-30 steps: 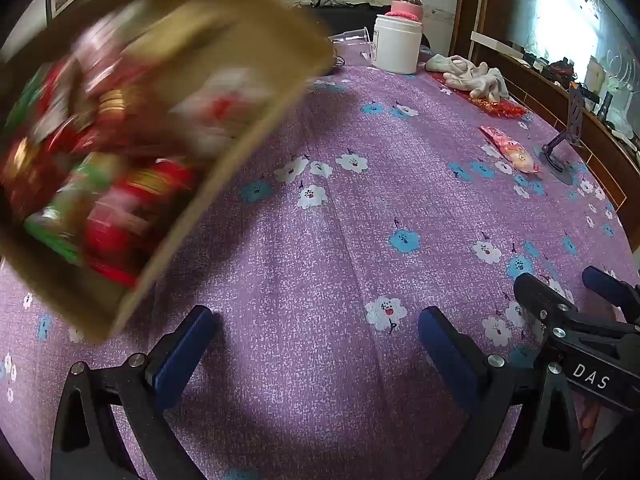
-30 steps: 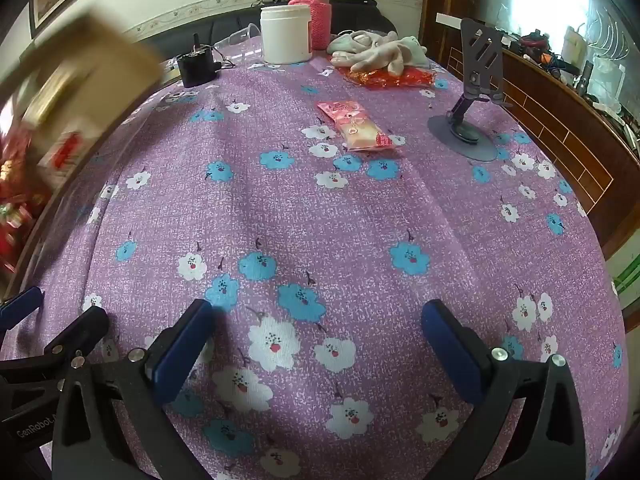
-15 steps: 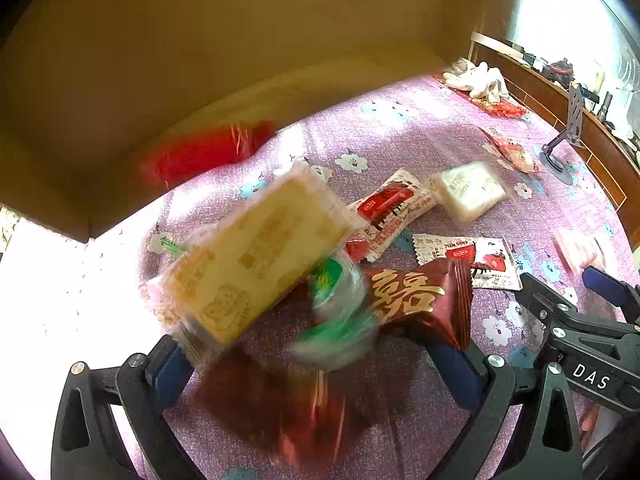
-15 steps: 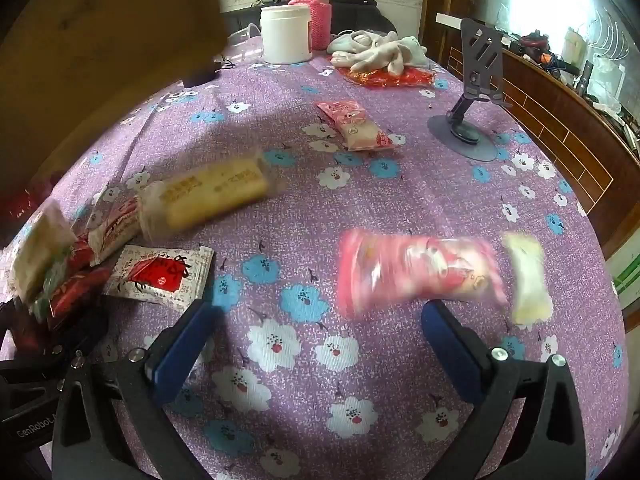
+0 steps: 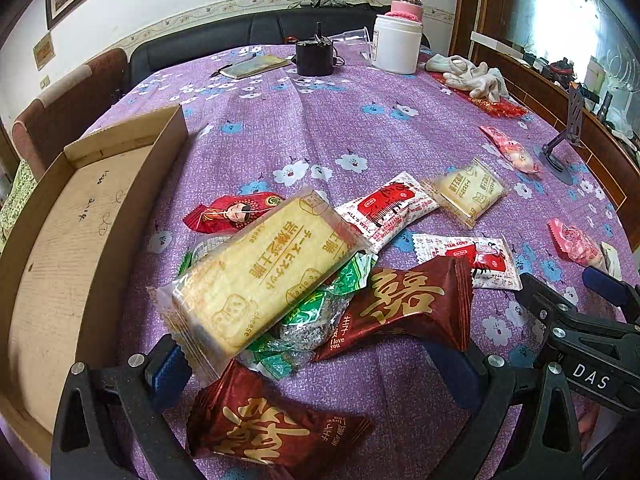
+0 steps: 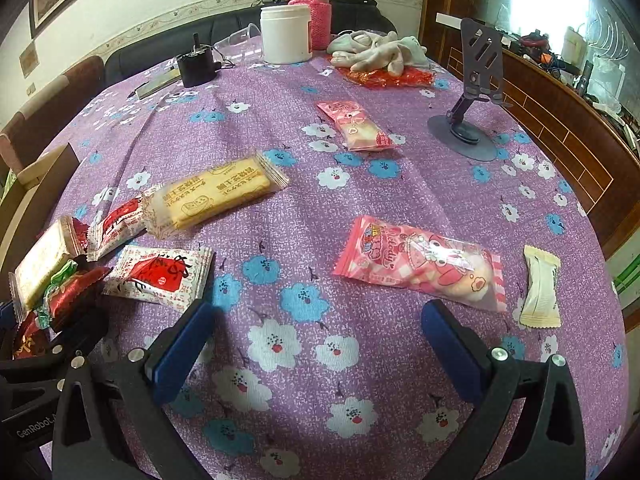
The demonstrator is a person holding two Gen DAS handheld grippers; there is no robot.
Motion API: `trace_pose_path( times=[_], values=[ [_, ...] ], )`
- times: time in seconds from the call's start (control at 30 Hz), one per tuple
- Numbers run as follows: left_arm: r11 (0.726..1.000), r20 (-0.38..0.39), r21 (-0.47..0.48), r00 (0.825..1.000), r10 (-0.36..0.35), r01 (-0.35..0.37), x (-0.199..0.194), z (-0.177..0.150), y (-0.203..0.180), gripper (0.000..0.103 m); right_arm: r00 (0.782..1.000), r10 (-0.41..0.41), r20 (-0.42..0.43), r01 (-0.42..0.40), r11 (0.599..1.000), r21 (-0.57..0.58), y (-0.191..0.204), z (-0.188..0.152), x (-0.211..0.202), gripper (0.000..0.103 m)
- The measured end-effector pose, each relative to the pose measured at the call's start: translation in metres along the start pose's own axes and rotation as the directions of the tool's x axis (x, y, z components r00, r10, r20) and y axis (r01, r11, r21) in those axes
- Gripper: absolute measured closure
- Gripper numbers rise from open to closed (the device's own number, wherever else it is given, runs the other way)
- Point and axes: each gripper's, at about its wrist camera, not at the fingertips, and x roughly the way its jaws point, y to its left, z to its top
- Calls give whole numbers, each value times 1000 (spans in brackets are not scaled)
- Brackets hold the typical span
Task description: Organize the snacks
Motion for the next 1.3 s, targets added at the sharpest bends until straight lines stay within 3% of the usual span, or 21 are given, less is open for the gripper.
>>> trace_pose_path(
  times=[0.3, 0.43, 0.57, 0.7, 0.83, 0.97, 1.07, 1.17, 1.23, 1.3],
  values=[
    [1000, 0, 0, 1000, 0, 0, 0, 0, 0, 0, 1000, 5, -4, -5, 1000, -8, 1, 0, 0, 0],
    [999, 1, -37, 1000, 25, -24, 0, -1, -1, 0, 997, 61, -55, -65, 995, -77, -1, 3, 1, 0],
    [998, -15, -50, 999, 41, -41, 0, 0, -6, 0, 995, 96, -28, -98, 989, -106, -2, -4, -3, 0],
    [999, -81, 29, 997, -17, 19, -2, -1, -5, 1, 983, 179, -45, -183, 974, -132, 0, -9, -12, 0],
    [995, -66, 70, 996, -65, 70, -11, -12, 4, 1, 977, 210, -35, -213, 965, -152, -4, -19, -26, 0],
    [975, -73, 55, 975, -210, 214, -27, -19, 20, 1, 967, 256, 7, -251, 954, -162, -13, -25, -48, 0],
    [959, -72, 78, 961, -266, 271, -40, -24, 25, 1, 947, 318, 43, -310, 941, -135, -25, -26, -64, 1],
    [959, -67, 95, 963, -261, 266, -48, -24, 28, 2, 945, 320, 75, -311, 944, -111, -36, -20, -73, 13],
    [958, -46, 98, 963, -266, 270, -54, -25, 31, 10, 941, 321, 110, -314, 946, -77, -51, -13, -82, 26],
    [954, -55, 106, 960, -276, 280, -54, -26, 32, 18, 935, 330, 128, -326, 944, -52, -63, -9, -89, 28]
  ],
)
